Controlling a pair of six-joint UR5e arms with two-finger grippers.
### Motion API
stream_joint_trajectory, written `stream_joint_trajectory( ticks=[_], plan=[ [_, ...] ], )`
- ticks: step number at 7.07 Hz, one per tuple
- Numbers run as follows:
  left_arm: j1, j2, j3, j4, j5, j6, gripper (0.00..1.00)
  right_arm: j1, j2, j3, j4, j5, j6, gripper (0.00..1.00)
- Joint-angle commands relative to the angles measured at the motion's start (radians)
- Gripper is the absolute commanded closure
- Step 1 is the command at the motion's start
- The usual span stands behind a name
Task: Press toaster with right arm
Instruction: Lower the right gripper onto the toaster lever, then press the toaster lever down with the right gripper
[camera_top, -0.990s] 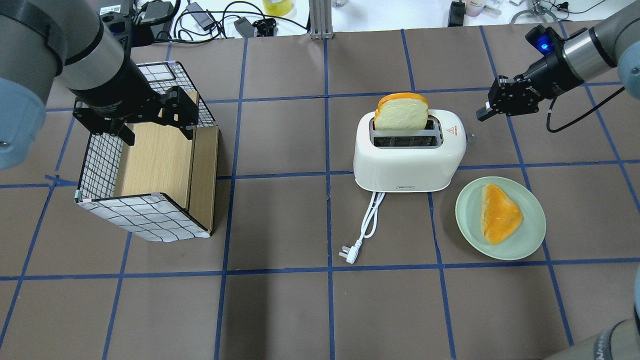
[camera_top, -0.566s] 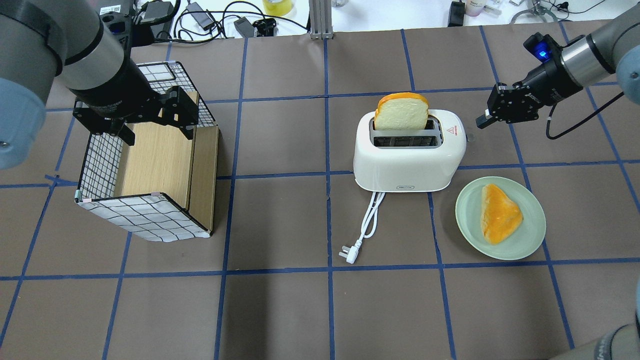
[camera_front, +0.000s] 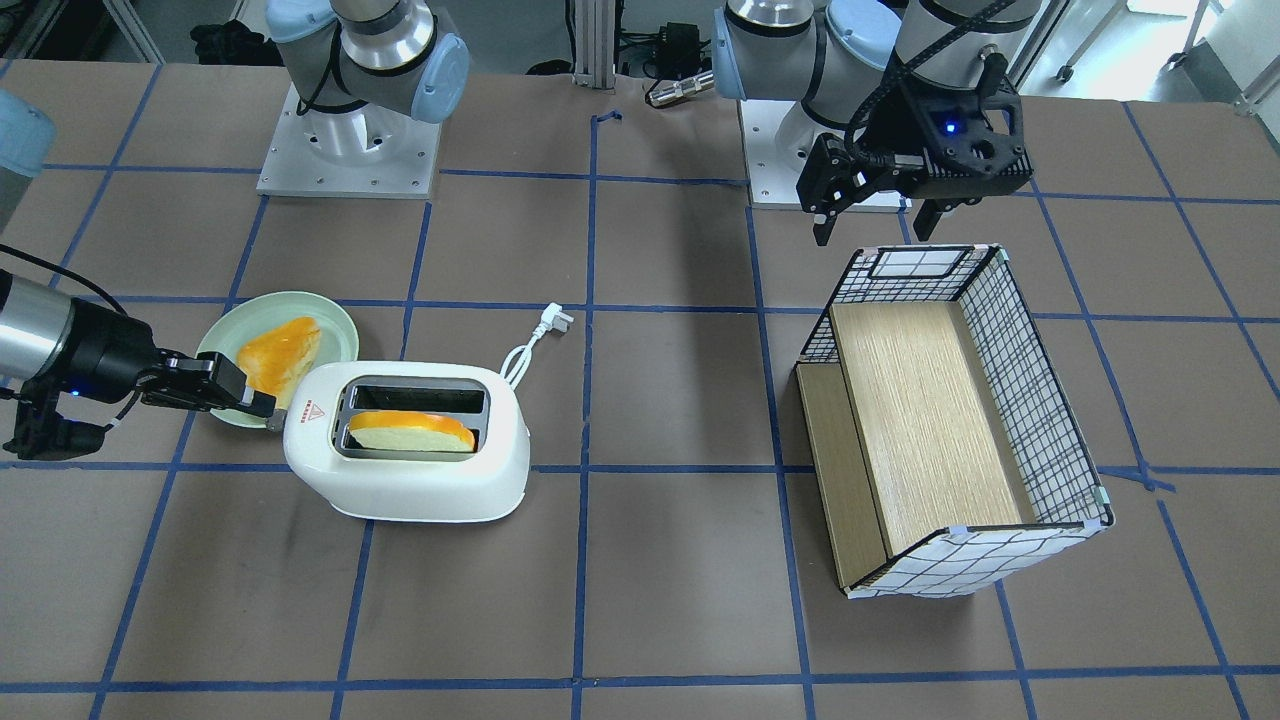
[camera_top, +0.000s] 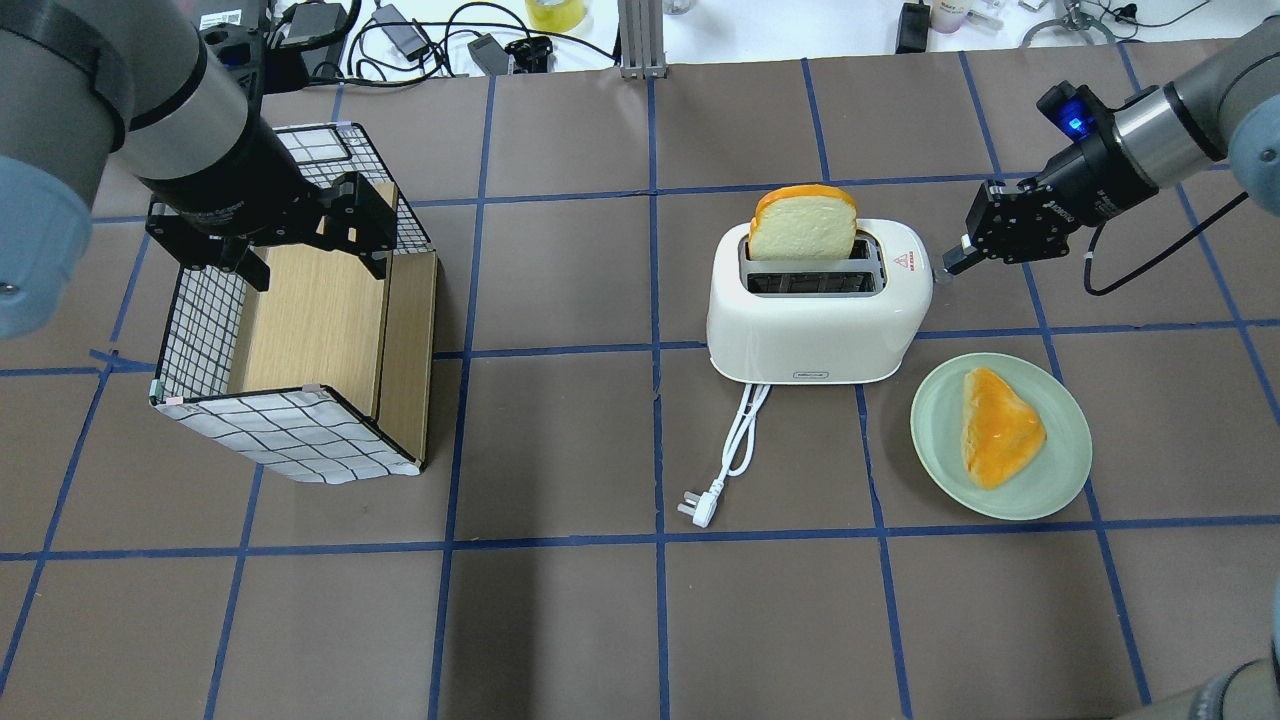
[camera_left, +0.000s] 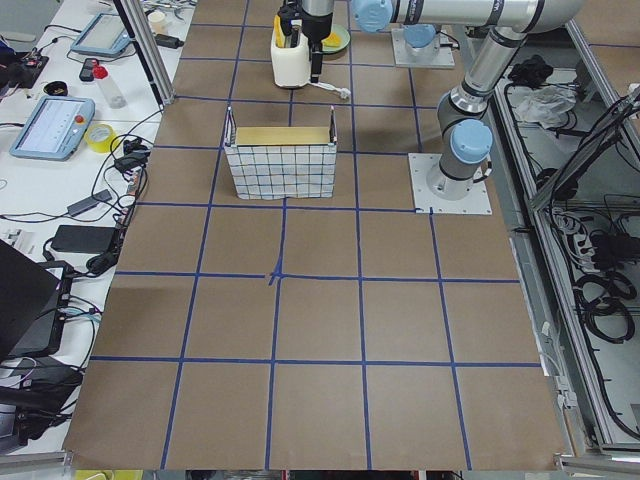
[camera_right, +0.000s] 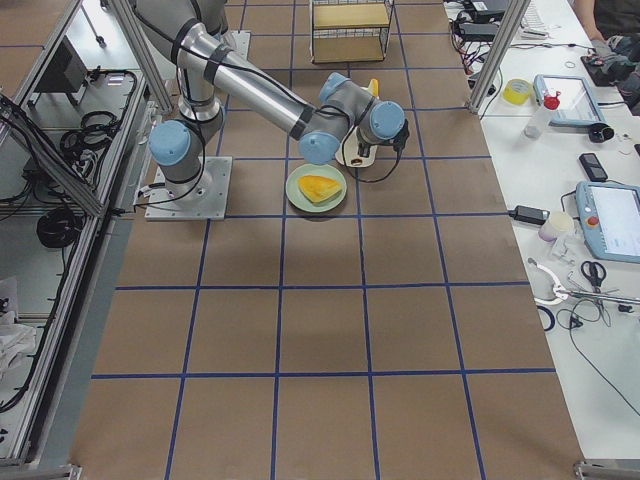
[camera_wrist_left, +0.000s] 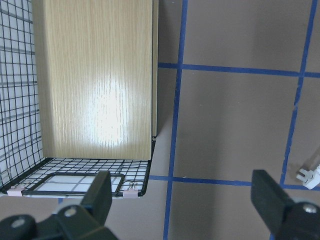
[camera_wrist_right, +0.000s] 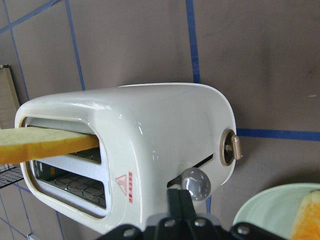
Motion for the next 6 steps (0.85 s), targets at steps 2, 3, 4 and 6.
stream_joint_trajectory(
  ticks=[2,3,4,6],
  plan=[
    [0.000,-0.001,0.000,0.000,0.001,0.000,0.00,0.000,0.005,0.031,-0.019,0.005,-0.024,1.00],
    [0.000,0.001,0.000,0.000,0.001,0.000,0.00,0.000,0.005,0.030,-0.019,0.005,-0.019,1.00],
    [0.000,0.001,0.000,0.000,-0.001,0.000,0.00,0.000,0.005,0.030,-0.020,0.006,-0.021,1.00],
    [0.000,-0.001,0.000,0.000,0.000,0.000,0.00,0.000,0.022,0.031,-0.060,0.013,-0.021,1.00]
  ],
)
